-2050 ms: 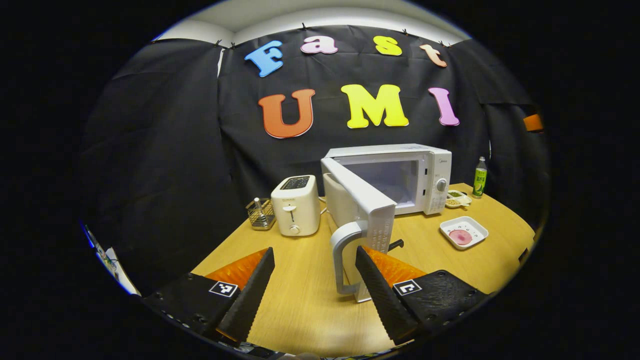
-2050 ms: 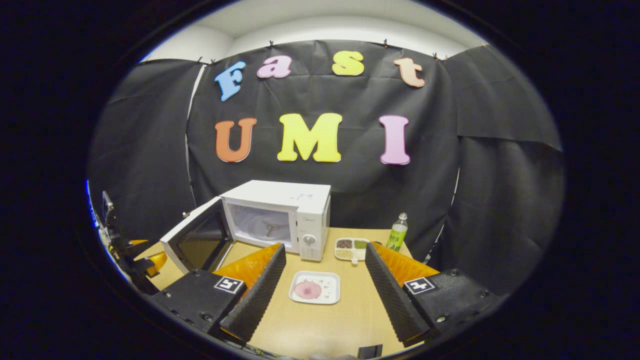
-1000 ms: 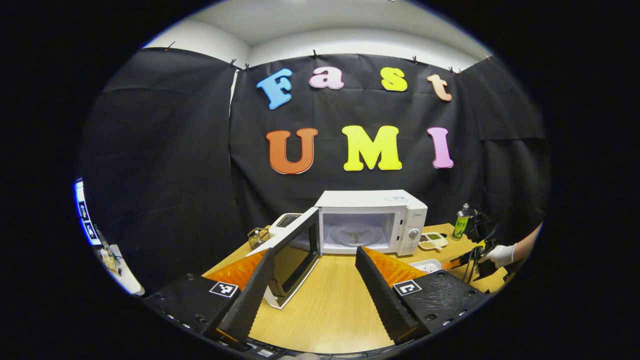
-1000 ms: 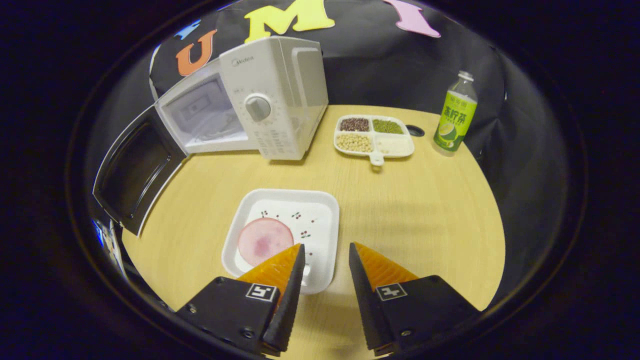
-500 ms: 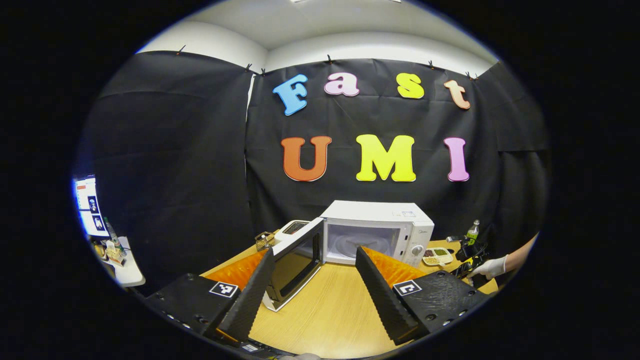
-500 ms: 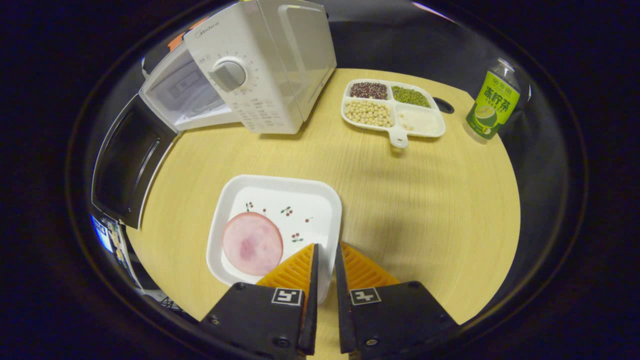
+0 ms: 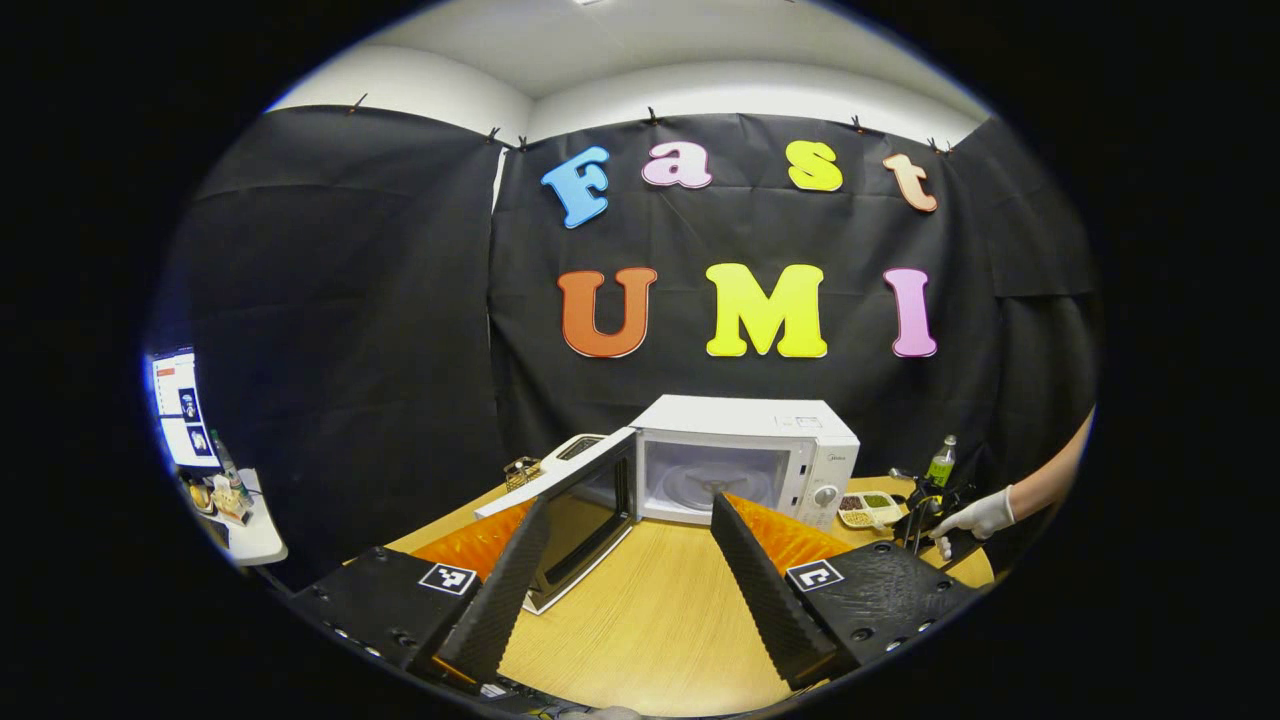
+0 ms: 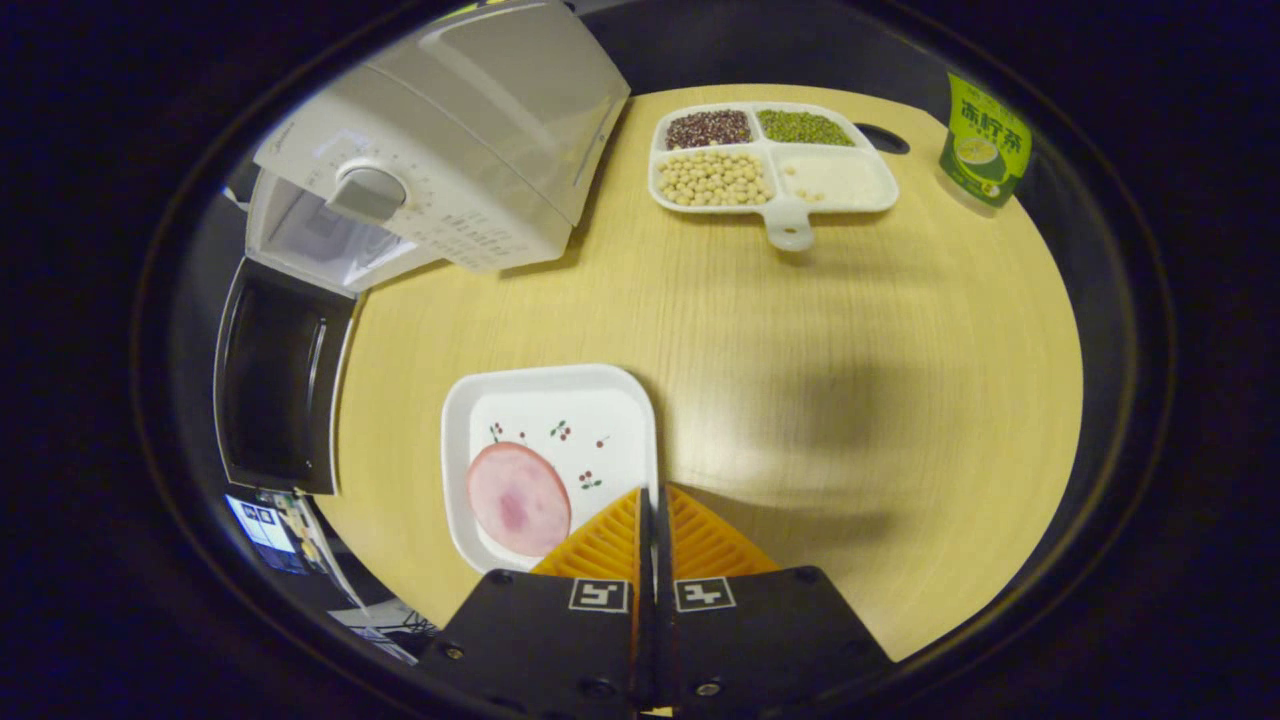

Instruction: Open the microwave oven with the left hand, put the food in, and close the microwave oven.

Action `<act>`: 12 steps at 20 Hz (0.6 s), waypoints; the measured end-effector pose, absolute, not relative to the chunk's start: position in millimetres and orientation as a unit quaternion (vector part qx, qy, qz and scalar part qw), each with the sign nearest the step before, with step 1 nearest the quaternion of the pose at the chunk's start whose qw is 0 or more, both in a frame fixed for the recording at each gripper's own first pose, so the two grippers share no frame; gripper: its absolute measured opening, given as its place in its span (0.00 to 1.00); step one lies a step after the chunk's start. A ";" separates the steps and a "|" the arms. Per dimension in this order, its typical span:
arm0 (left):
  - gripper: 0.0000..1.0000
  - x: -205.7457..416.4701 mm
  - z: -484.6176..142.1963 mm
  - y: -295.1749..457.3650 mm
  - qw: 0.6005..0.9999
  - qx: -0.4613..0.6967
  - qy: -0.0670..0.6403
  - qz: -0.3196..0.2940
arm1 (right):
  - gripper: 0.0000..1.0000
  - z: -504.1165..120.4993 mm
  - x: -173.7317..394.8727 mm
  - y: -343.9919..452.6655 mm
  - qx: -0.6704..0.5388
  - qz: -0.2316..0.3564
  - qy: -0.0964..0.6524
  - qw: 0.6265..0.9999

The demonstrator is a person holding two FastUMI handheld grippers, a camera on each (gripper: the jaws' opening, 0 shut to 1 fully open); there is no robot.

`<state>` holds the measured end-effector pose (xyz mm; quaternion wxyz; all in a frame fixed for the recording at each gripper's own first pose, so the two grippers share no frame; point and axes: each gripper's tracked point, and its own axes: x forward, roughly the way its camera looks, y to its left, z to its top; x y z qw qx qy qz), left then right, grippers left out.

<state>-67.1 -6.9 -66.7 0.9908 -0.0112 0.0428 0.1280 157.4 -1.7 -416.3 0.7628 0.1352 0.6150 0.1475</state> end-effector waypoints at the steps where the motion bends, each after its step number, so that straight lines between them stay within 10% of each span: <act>1: 0.96 -67.3 -64.0 -4.5 0.991 -0.012 0.039 0.125 | 0.04 -411.8 159.2 1.4 0.144 0.150 0.606 0.768; 12: 0.96 -60.4 -52.3 70.1 0.995 -0.023 0.038 0.091 | 0.00 -308.7 150.7 109.8 0.327 0.161 0.472 0.803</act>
